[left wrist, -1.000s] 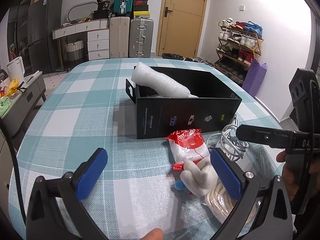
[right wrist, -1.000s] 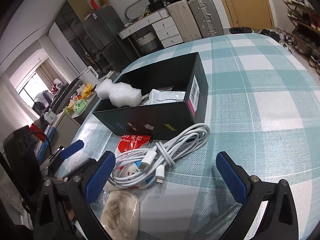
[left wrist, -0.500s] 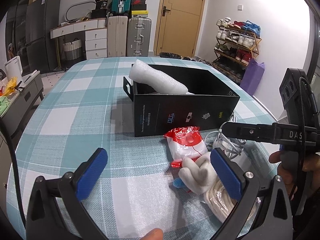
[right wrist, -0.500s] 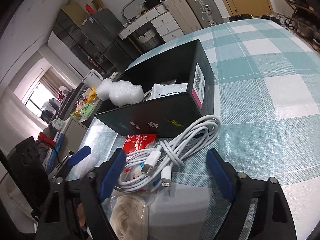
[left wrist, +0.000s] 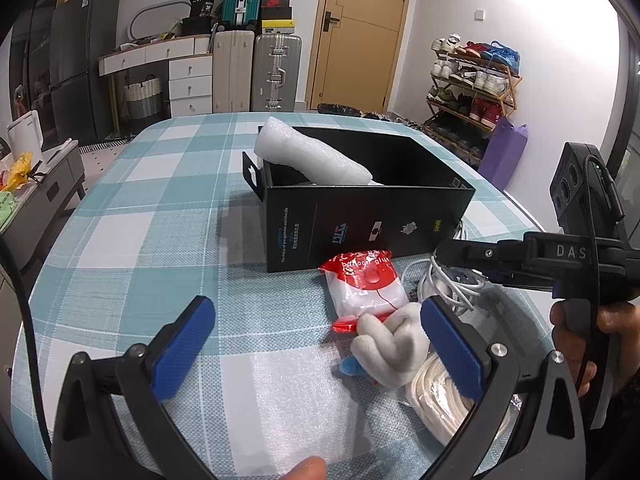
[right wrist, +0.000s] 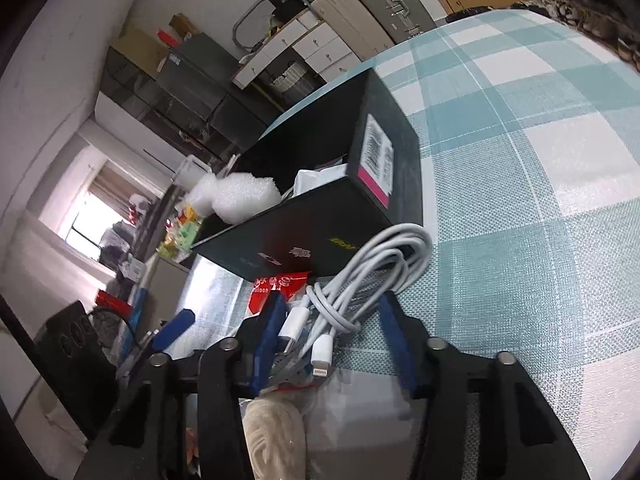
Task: Organize soft objects
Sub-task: 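Grasp the white cable bundle with the right gripper and lift it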
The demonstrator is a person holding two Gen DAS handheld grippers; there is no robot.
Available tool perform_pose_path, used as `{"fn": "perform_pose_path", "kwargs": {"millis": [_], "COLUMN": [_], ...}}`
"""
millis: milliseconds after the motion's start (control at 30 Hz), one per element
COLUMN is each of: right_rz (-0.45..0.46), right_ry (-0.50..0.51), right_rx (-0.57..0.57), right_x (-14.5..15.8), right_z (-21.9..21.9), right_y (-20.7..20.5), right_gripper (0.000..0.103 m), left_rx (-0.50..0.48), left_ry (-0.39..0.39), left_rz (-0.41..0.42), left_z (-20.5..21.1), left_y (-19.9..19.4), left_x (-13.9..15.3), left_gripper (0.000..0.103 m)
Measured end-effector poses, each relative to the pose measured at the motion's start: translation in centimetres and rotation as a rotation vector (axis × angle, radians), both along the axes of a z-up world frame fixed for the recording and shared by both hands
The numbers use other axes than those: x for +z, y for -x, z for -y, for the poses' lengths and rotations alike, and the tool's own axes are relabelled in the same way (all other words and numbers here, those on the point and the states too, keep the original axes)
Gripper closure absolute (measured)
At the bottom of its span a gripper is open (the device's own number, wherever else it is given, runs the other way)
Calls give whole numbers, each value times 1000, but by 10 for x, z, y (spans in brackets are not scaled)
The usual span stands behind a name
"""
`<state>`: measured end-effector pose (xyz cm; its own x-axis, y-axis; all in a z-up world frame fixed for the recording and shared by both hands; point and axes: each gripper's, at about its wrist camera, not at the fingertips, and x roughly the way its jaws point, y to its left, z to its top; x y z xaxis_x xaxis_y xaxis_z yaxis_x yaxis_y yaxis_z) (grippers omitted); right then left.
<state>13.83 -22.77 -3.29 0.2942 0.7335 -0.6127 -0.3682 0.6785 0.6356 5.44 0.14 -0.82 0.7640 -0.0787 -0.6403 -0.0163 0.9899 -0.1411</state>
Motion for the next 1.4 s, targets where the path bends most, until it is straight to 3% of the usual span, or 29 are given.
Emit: {"fn": "perform_pose_path", "kwargs": {"millis": [367,567,667,767,1033,1200,1400], "right_rz": [24,11,-12,-48,-129,-122,-91], "right_ry": [-39,-31,-35,-55,-120,-123,-158], "right_rx": [-16,-8,-13,-32,-51,-100,-102], "right_x": [8,7,5,0,-10,-11,-4], "right_z": [12,14,14,17,12,14,23], "right_y": [6,4,3,1,-8,-10,-4], "right_gripper": [77,77,71,53,53,68,75], "left_rx": [0,0,0,-1,-2,-2,-3], "left_ry": [0,-1,0,0,2,1,-3], "left_rz": [-1,-1,0,0,0,0,-5], "left_z": [2,2,2,2,3,4,5], "left_y": [2,2,2,2,2,3,3], "left_x": [-1,-1,-1,-1,0,1,2], "left_gripper": [0,0,0,0,0,0,0]}}
